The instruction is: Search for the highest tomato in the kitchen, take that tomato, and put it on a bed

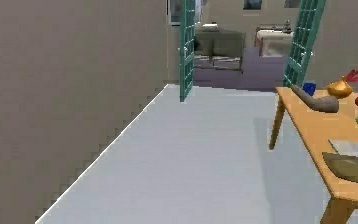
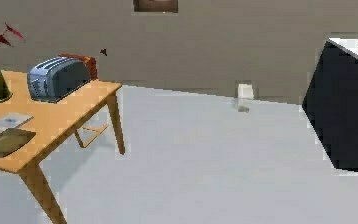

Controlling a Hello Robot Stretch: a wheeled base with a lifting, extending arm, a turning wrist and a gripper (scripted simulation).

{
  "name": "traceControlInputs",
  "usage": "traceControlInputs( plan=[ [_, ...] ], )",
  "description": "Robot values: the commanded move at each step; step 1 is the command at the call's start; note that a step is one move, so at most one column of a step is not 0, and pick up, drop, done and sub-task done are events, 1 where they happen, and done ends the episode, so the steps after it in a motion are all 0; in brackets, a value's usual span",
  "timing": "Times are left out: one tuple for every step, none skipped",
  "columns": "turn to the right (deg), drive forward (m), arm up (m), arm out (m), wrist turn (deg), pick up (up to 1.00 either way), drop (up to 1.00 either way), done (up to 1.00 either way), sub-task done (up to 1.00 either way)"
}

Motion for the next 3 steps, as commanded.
traceControlInputs(
  plan=[
    [0.0, 0.55, 0.00, 0.00, 0.0, 0.00, 0.00, 0.00, 0.00],
    [12.0, 0.00, 0.00, 0.00, 0.0, 0.00, 0.00, 0.00, 0.00],
    [0.0, 0.90, 0.00, 0.00, 0.0, 0.00, 0.00, 0.00, 0.00]
  ],
)
